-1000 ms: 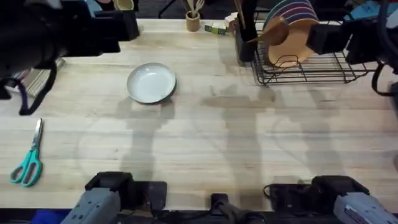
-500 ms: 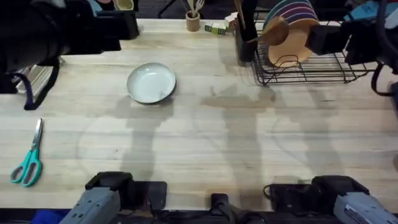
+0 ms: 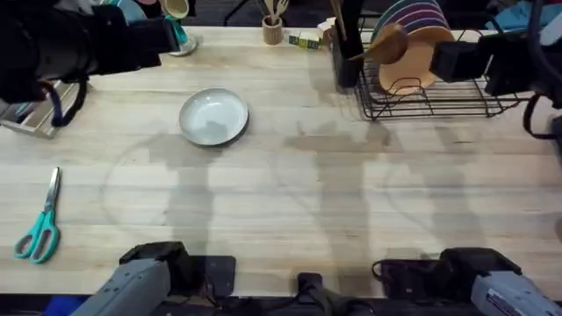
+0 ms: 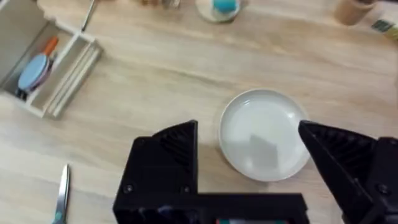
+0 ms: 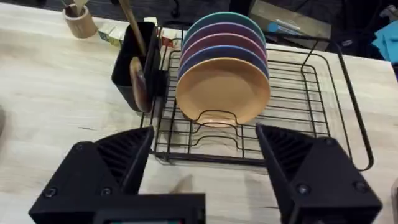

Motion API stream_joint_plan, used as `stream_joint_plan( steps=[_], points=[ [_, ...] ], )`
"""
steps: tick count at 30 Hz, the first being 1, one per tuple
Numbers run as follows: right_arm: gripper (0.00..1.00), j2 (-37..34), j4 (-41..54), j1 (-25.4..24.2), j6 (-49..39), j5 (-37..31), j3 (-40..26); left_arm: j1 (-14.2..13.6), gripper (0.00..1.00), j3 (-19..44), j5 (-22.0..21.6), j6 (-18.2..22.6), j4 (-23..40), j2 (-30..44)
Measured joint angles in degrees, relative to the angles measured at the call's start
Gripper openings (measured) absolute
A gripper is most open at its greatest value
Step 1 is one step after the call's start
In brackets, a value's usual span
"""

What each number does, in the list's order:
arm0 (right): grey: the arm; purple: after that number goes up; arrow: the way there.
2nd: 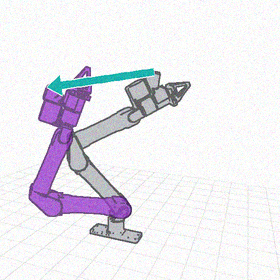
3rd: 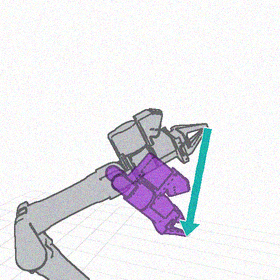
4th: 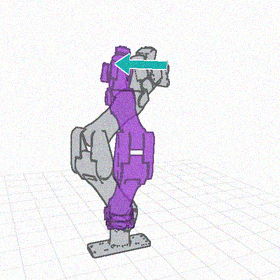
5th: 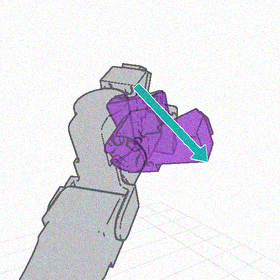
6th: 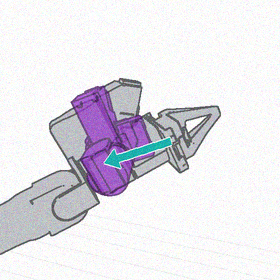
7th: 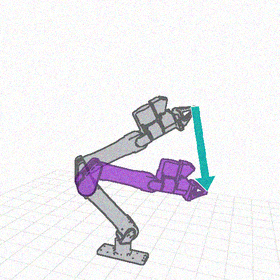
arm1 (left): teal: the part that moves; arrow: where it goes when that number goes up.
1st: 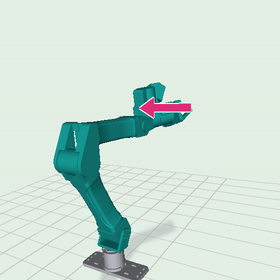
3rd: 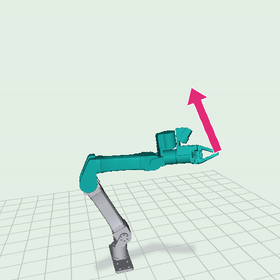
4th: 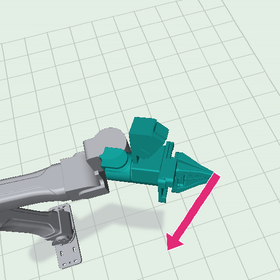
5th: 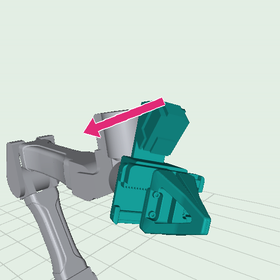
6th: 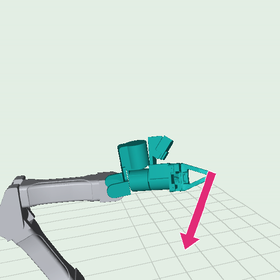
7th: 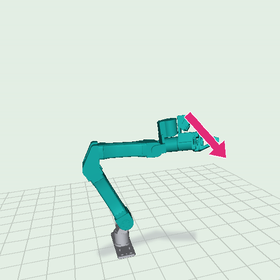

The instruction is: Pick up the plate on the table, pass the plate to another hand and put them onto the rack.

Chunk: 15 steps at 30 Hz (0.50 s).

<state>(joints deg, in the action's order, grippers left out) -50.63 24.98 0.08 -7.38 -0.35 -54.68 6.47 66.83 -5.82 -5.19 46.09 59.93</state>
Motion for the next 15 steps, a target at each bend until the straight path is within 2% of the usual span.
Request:
stream_joint_plan(
  steps=[8,15],
  points=[
    [0.995,0.0,0.39,0.0,-0.02,0.01,0.0,3.42,0.994,0.0,0.04,-2.11,-0.25,7.96],
    [0.995,0.0,0.39,0.0,-0.02,0.01,0.0,5.34,0.994,0.0,0.09,-2.41,-1.1,15.8]
  ],
)
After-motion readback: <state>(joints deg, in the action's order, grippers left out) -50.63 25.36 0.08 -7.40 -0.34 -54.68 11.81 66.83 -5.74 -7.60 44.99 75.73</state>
